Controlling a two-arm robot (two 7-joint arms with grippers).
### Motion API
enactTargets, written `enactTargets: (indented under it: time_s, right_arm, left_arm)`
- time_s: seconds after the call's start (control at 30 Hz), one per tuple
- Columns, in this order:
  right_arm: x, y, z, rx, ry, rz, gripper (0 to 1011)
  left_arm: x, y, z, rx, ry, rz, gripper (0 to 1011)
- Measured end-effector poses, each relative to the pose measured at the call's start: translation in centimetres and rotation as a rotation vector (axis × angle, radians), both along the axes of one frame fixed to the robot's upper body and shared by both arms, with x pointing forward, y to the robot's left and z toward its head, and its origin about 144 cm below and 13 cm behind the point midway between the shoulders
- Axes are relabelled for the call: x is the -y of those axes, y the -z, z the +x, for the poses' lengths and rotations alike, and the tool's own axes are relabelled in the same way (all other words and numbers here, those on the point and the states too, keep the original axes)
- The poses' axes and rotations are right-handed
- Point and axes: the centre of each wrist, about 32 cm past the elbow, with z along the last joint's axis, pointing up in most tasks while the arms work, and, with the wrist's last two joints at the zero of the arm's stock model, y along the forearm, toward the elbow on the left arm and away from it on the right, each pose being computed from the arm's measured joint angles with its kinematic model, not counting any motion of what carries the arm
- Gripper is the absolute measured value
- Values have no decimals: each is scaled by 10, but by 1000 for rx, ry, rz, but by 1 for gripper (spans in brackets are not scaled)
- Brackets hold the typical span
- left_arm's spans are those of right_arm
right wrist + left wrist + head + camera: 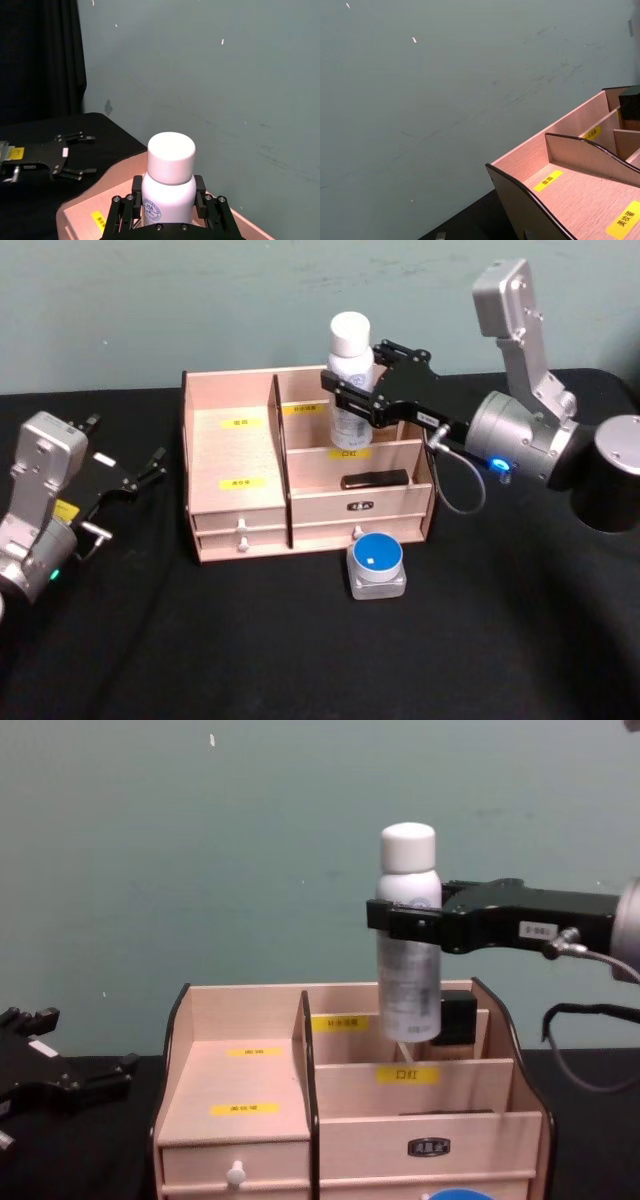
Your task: Pick up the facial cleanser and watermelon frost from the table and place them into the tiered storage box.
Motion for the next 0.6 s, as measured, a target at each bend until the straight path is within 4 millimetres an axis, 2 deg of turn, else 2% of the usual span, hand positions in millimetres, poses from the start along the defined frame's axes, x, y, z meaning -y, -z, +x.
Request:
enactTargets:
  time_s: [0.6]
  right_arm:
    - [-16, 17, 31, -11, -8, -9, 607]
  left_arm:
    - [0, 0, 0, 0, 0, 0, 1010]
